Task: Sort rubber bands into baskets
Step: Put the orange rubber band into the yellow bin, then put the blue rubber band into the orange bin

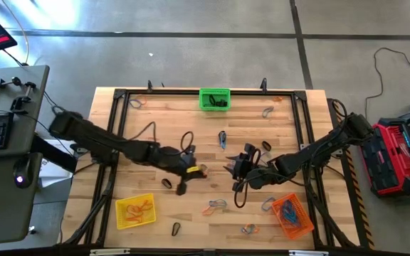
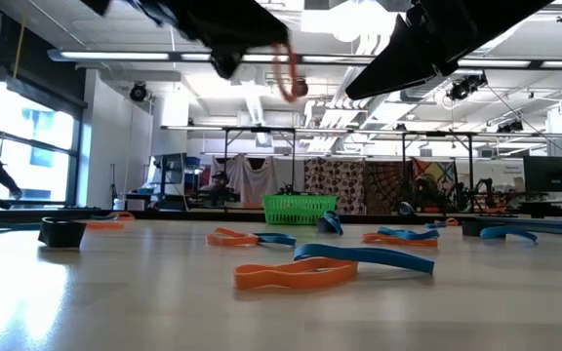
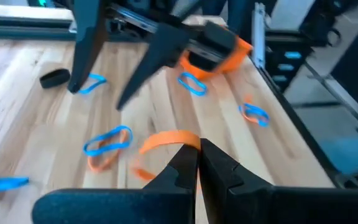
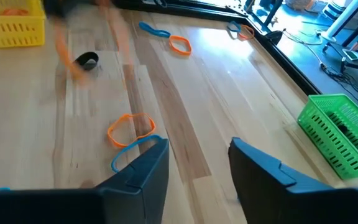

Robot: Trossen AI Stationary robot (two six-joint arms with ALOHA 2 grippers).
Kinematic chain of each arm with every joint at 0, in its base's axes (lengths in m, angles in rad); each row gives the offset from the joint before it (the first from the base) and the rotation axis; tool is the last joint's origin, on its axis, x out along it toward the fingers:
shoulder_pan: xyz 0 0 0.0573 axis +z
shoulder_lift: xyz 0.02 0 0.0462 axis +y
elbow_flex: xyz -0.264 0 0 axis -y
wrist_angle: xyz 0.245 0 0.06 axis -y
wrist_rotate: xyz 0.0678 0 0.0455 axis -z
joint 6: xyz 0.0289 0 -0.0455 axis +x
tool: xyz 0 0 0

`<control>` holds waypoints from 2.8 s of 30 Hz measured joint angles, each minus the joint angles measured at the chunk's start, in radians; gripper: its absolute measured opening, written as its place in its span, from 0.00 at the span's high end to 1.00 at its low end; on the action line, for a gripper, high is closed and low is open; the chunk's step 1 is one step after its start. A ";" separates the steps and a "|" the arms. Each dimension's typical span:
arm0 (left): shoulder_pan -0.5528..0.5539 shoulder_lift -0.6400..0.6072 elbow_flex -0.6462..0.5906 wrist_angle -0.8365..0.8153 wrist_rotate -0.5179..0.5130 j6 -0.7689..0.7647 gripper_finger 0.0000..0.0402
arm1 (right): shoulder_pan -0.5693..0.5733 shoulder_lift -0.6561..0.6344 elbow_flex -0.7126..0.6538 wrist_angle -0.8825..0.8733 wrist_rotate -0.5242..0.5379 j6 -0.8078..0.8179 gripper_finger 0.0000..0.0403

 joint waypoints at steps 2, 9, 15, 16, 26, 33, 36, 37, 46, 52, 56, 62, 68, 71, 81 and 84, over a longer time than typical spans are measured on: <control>-0.025 -0.064 0.000 -0.090 0.000 0.000 1.00 | 0.000 0.000 0.000 -0.003 0.000 0.001 0.63; -0.151 -0.247 0.000 -0.390 0.000 0.016 1.00 | 0.000 0.000 0.000 -0.012 0.004 0.004 0.66; -0.302 -0.330 0.000 -0.594 -0.005 -0.063 1.00 | -0.003 0.000 0.000 -0.013 0.018 0.004 0.66; -0.327 -0.337 0.000 -0.616 -0.005 -0.087 1.00 | -0.003 0.000 0.000 -0.013 0.018 0.004 0.66; -0.580 -0.327 0.000 -0.767 -0.034 -0.452 1.00 | -0.002 0.000 0.000 -0.031 0.017 0.036 0.66; -0.698 -0.246 0.000 -0.900 -0.109 -0.665 1.00 | -0.003 0.000 0.000 -0.048 0.016 0.049 0.66; -0.705 -0.207 -0.029 -0.877 -0.110 -0.690 1.00 | -0.003 0.000 0.000 -0.050 0.016 0.049 0.66; -0.704 -0.197 -0.046 -0.843 -0.102 -0.692 1.00 | -0.002 0.000 0.000 -0.050 0.015 0.049 0.66; -0.675 -0.149 -0.148 -0.723 -0.060 -0.710 1.00 | -0.003 0.000 0.000 -0.051 0.014 0.049 0.66; -0.648 -0.148 -0.156 -0.707 -0.060 -0.710 0.99 | -0.003 0.000 -0.001 -0.051 0.014 0.049 0.66; -0.646 -0.148 -0.156 -0.698 -0.059 -0.710 0.94 | -0.003 0.000 -0.001 -0.051 0.014 0.049 0.66; -0.646 -0.148 -0.152 -0.685 -0.043 -0.750 0.82 | -0.002 0.000 -0.001 -0.051 0.014 0.049 0.66; -0.659 -0.148 -0.093 -0.684 -0.064 -0.713 0.76 | -0.003 0.000 -0.001 -0.047 0.014 0.050 0.66; -0.666 -0.156 -0.067 -0.672 -0.135 -0.673 0.77 | -0.003 0.000 -0.001 -0.043 0.013 0.066 0.66; -0.532 -0.227 -0.145 -0.419 -0.164 -0.437 0.98 | -0.047 -0.025 -0.001 -0.044 -0.040 0.066 0.66; -0.460 -0.263 -0.231 -0.265 -0.112 -0.373 0.99 | -0.082 -0.032 -0.001 -0.051 -0.064 0.063 0.66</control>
